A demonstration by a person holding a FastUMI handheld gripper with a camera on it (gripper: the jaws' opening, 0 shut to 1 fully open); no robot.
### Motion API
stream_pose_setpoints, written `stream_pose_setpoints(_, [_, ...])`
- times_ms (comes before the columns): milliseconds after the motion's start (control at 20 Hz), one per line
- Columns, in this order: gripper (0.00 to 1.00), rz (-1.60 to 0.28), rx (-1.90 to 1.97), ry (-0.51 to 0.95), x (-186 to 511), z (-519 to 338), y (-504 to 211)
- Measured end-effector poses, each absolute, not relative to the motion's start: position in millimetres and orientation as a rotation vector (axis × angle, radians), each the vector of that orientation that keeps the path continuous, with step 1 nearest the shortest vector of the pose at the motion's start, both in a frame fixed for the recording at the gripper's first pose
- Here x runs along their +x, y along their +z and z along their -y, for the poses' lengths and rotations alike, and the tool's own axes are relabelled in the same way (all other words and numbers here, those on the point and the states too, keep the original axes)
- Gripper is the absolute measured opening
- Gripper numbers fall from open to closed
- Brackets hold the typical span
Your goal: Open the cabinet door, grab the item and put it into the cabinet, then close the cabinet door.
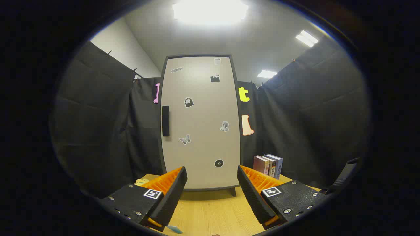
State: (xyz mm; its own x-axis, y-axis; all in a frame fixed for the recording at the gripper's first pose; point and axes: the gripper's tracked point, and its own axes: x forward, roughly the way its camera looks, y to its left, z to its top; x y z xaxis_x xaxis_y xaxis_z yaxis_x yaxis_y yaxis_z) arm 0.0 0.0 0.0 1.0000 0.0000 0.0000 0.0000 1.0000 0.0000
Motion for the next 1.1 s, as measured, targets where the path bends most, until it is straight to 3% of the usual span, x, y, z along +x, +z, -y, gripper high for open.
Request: stream_pose_setpoints(1100, [0.95,-0.006,0.019,-0.016,25,-1,-1])
